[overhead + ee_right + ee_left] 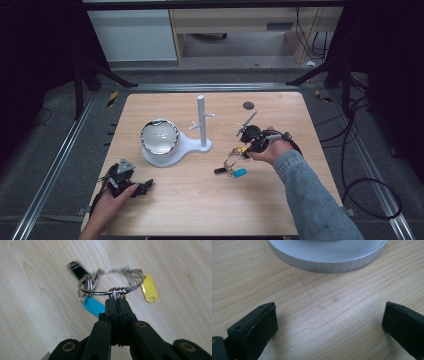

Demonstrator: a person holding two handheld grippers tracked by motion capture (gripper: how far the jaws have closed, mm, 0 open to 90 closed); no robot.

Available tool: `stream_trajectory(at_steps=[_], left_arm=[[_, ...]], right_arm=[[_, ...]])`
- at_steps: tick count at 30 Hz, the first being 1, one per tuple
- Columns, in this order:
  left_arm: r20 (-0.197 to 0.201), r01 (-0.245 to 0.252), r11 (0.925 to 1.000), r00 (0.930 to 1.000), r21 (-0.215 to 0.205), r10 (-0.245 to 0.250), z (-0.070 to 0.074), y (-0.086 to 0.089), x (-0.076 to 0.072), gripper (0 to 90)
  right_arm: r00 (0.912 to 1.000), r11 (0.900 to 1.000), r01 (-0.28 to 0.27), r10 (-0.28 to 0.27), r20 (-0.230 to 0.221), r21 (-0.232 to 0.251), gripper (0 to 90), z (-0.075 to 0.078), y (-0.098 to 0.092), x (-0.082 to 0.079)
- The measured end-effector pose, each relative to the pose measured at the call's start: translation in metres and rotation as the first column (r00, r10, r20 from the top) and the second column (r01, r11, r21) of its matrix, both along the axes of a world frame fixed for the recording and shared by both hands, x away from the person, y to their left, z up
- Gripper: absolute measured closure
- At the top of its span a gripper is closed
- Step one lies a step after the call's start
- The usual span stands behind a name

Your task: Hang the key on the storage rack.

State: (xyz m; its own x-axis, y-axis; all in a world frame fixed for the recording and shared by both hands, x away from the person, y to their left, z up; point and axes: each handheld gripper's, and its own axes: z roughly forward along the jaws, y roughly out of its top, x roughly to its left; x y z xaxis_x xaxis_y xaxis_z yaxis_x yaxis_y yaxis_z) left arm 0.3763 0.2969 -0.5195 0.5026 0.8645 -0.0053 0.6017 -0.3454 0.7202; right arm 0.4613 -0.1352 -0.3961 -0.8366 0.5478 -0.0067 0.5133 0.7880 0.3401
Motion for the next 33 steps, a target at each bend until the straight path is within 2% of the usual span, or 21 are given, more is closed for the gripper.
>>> stream_trajectory(at_steps=[7,8,9,15,33], left_arm=[[0.000,0.000,1.0000,1.0000,0.000,0.000,0.000,0.000,0.000,0.0],[0.000,0.000,1.0000,1.0000,0.000,0.000,0.000,0.000,0.000,0.0],[0.000,0.000,1.0000,1.0000,0.000,0.000,0.000,0.000,0.000,0.0],[0.000,-0.004,1.0000,1.0000,-0.004,0.004,0.000,0.000,0.000,0.0],[-0.001,-0.001,1.0000,1.0000,-0.001,0.001,0.000,0.000,0.000,0.0]], right_arm=[[0.9991,1.000,-0.021,0.022,0.035,-0.022,88.8,0.029,0.002,0.004],[0.9991,1.000,-0.021,0.022,0.035,-0.022,88.8,0.029,0.002,0.004],[0.9989,1.000,-0.022,0.023,0.042,-0.022,88.8,0.038,0.003,0.004],[0.9972,0.999,-0.037,0.039,0.064,-0.032,88.8,0.056,0.006,0.005],[0.9926,0.997,-0.061,0.065,0.103,-0.042,88.8,0.097,0.022,0.012]])
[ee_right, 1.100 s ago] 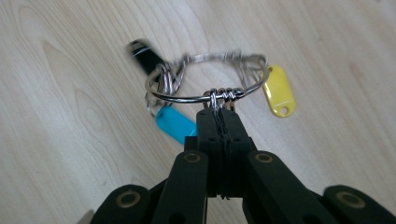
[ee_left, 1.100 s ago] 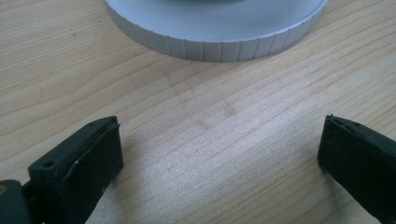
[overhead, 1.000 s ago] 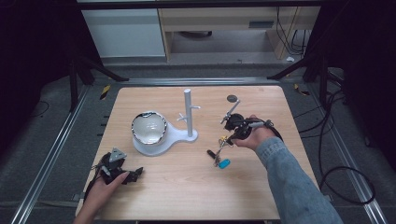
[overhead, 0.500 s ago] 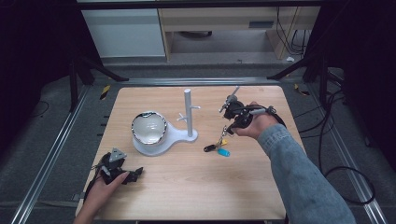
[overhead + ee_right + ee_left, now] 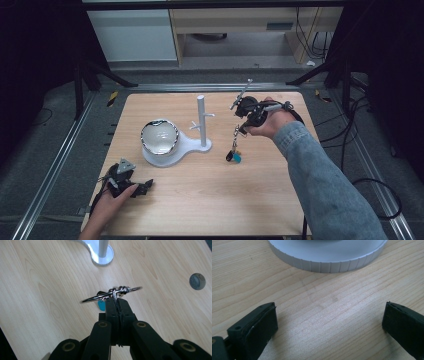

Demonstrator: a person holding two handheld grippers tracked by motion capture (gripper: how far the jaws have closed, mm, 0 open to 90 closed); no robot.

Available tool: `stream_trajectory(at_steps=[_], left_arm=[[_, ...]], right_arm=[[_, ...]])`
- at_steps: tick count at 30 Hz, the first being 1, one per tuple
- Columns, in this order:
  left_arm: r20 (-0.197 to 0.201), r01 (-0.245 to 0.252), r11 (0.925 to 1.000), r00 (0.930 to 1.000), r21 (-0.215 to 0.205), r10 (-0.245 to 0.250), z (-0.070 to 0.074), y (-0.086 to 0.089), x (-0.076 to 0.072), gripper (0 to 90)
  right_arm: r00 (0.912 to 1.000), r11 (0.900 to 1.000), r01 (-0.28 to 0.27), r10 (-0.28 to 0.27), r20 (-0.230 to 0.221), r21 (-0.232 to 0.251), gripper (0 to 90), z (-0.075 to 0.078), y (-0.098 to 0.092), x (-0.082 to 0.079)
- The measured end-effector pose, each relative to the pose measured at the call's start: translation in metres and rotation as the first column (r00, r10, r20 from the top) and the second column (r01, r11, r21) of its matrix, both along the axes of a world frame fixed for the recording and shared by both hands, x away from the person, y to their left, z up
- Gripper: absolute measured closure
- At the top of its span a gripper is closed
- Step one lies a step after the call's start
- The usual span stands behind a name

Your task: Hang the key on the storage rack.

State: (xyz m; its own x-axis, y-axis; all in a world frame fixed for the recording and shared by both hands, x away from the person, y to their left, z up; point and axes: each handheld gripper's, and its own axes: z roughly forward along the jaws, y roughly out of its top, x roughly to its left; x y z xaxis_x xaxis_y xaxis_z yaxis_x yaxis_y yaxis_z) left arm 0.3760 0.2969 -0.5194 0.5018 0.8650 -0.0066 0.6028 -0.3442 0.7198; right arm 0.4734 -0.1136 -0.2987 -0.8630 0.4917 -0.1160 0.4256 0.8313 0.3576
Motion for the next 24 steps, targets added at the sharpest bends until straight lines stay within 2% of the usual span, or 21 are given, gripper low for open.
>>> stream_trajectory(at_steps=[10,24], left_arm=[[0.000,0.000,1.0000,1.0000,0.000,0.000,0.000,0.000,0.000,0.0],[0.000,0.001,1.0000,1.0000,0.000,-0.001,0.000,0.000,0.000,0.0]], right_arm=[[0.9998,1.000,-0.008,0.008,0.019,-0.005,88.8,0.020,0.010,0.004],[0.9993,1.000,-0.022,0.022,0.031,-0.012,88.7,0.036,0.020,0.010]])
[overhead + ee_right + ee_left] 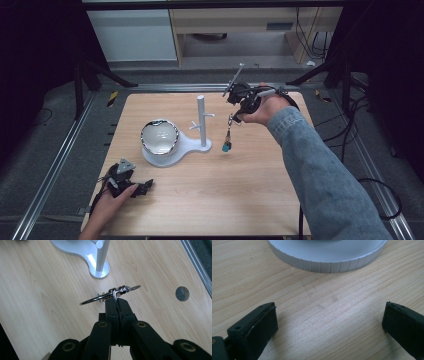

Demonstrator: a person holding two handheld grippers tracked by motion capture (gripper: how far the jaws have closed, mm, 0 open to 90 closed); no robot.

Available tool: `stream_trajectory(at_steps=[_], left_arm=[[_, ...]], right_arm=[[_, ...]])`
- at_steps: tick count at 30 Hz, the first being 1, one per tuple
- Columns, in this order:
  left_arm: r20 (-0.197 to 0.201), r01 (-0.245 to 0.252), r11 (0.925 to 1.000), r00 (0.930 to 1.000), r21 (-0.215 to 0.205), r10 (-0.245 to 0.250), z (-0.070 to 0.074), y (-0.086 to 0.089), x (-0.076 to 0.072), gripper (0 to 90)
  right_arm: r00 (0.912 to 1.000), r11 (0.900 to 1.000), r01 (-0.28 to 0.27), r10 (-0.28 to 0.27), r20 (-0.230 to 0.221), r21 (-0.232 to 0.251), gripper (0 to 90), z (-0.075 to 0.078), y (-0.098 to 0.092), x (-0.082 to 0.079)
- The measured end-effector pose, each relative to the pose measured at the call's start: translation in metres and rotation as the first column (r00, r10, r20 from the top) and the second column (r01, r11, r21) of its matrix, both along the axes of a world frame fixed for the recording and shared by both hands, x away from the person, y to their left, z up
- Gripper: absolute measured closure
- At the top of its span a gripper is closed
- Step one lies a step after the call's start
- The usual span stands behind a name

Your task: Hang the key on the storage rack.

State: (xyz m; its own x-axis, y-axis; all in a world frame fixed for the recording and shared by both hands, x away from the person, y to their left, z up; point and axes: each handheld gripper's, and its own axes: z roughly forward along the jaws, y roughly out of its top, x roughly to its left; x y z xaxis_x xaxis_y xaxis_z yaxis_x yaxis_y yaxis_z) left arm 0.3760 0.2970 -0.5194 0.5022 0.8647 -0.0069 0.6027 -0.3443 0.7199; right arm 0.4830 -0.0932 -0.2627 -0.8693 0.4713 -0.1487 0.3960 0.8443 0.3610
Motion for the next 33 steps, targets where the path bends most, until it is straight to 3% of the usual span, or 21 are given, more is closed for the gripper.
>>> stream_trajectory(at_steps=[19,33], left_arm=[[0.000,0.000,1.0000,1.0000,0.000,0.000,0.000,0.000,0.000,0.0],[0.000,0.001,1.0000,1.0000,0.000,-0.001,0.000,0.000,0.000,0.0]], right_arm=[[0.9993,1.000,-0.006,0.006,0.037,-0.006,88.7,0.028,0.014,0.005],[0.9990,1.000,-0.017,0.018,0.041,-0.012,88.7,0.039,0.025,0.008]])
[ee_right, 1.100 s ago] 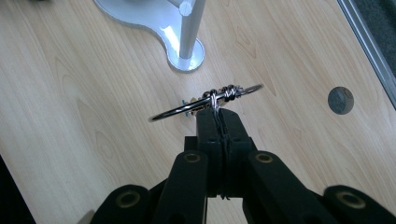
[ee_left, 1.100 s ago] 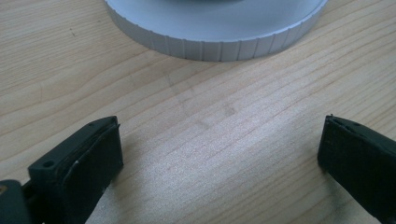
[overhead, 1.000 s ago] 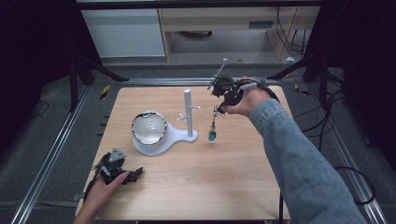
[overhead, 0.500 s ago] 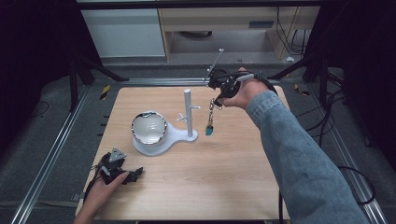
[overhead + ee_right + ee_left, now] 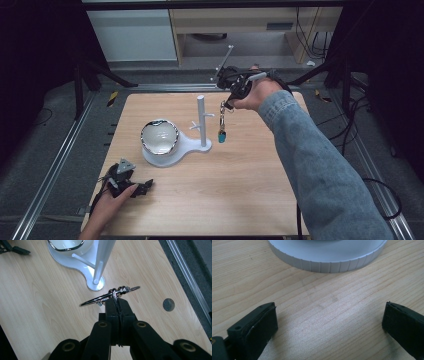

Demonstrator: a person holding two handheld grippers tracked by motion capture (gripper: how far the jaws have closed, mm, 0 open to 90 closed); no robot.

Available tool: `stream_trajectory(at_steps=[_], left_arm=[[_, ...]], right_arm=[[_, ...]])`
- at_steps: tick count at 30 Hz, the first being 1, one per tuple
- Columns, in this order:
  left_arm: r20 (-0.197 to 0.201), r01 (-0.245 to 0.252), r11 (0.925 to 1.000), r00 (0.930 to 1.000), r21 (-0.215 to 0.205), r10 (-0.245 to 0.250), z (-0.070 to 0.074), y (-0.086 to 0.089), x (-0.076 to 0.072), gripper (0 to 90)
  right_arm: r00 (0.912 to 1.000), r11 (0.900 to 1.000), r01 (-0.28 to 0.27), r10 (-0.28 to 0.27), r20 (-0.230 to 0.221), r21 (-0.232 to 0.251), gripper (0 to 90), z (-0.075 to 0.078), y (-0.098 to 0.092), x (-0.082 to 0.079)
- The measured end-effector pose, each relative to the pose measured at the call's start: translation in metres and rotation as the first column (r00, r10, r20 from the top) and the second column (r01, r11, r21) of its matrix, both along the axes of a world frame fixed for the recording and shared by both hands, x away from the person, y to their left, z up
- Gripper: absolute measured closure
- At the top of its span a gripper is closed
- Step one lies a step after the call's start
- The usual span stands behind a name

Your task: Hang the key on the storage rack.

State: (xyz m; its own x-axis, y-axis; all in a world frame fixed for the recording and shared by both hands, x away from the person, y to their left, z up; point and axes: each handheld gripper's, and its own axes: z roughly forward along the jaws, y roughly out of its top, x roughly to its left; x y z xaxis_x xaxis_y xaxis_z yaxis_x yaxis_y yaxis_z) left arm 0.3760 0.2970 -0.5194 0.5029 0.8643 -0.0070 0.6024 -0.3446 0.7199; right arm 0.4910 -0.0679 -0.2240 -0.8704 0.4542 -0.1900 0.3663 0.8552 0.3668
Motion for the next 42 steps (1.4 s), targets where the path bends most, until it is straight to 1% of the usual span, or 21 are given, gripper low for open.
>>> stream_trajectory(at_steps=[8,11,12,17,19,28,31,42], left_arm=[[0.000,0.000,1.0000,1.0000,0.000,0.000,0.000,0.000,0.000,0.0],[0.000,0.000,1.0000,1.0000,-0.001,0.000,0.000,0.000,0.000,0.0],[0.000,0.000,1.0000,1.0000,-0.001,0.000,0.000,0.000,0.000,0.0],[0.000,0.002,1.0000,1.0000,-0.001,-0.002,0.000,0.000,0.000,0.0],[0.001,0.002,1.0000,1.0000,-0.002,-0.002,0.000,0.000,0.000,0.0],[0.001,0.002,1.0000,1.0000,-0.002,-0.002,0.000,0.000,0.000,0.0],[0.001,0.003,1.0000,1.0000,-0.002,-0.003,0.000,0.000,0.000,0.0],[0.001,0.003,1.0000,1.0000,-0.002,-0.003,0.000,0.000,0.000,0.0]], right_arm=[[0.9998,1.000,-0.016,0.015,-0.012,-0.010,88.7,-0.005,0.012,0.003],[0.9997,1.000,-0.011,0.011,-0.021,-0.013,88.7,-0.007,0.018,0.005],[0.9997,1.000,-0.019,0.019,-0.017,-0.013,88.7,-0.008,0.018,0.006],[0.9992,1.000,-0.024,0.024,-0.031,-0.013,88.7,-0.013,0.025,0.012],[0.9991,1.000,-0.019,0.019,-0.037,-0.018,88.7,-0.014,0.027,0.014],[0.9983,1.000,-0.021,0.020,-0.055,-0.023,88.7,-0.022,0.033,0.022],[0.9980,1.000,-0.015,0.013,-0.061,-0.025,88.7,-0.023,0.033,0.023],[0.9969,0.999,-0.026,0.024,-0.075,-0.022,88.6,-0.028,0.035,0.028]])
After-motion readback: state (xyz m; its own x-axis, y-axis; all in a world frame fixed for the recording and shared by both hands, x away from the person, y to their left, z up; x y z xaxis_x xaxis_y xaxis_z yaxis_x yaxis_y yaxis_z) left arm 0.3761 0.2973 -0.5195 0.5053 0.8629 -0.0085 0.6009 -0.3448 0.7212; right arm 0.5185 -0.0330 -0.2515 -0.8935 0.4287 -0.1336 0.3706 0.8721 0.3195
